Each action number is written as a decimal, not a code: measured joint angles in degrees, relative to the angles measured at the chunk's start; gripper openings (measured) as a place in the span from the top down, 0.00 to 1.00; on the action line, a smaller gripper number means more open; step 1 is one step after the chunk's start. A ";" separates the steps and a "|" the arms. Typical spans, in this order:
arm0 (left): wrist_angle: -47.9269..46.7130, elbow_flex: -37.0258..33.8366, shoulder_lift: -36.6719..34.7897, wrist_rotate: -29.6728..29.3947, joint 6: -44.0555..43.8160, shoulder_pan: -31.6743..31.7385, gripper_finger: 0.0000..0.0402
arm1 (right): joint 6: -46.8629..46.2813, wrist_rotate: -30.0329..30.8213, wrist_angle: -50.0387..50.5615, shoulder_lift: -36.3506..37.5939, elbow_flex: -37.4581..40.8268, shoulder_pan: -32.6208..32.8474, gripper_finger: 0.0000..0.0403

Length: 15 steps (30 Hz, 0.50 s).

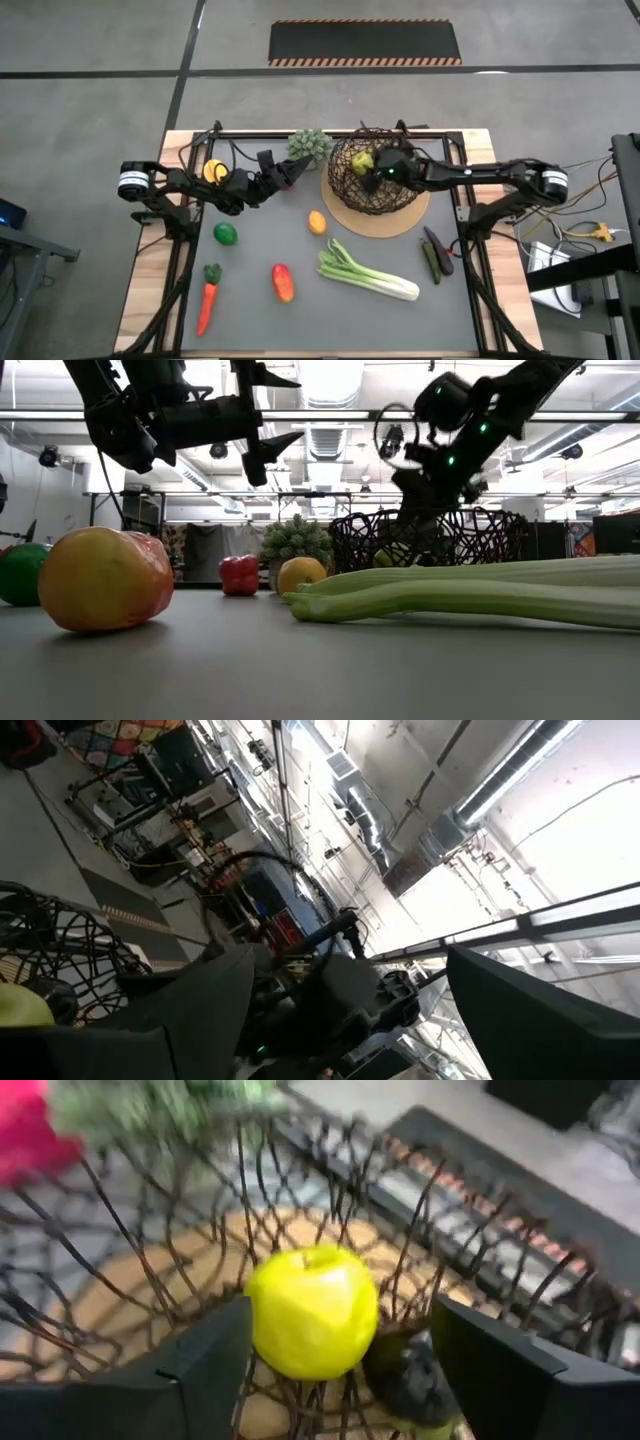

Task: Build produce basket
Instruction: Put the green apple into the black wire basket

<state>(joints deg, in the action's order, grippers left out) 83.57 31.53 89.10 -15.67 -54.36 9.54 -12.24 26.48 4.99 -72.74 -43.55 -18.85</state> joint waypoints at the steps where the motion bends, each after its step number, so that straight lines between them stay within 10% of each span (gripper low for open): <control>1: 0.00 0.00 0.00 0.16 0.61 0.00 0.22 | 1.15 -0.71 -0.41 1.03 0.00 -0.30 0.33; 11: 0.00 0.04 0.00 0.50 2.44 0.13 0.22 | 5.43 -20.41 -9.77 -1.55 0.00 -8.56 0.92; 15: 0.00 0.04 0.00 0.71 2.52 0.15 0.22 | 5.86 -21.91 -10.88 -4.90 0.00 -10.44 0.96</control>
<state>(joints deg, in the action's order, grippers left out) 83.57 31.57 89.10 -14.96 -51.84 9.69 -6.37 4.57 -5.89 -77.64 -43.55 -29.28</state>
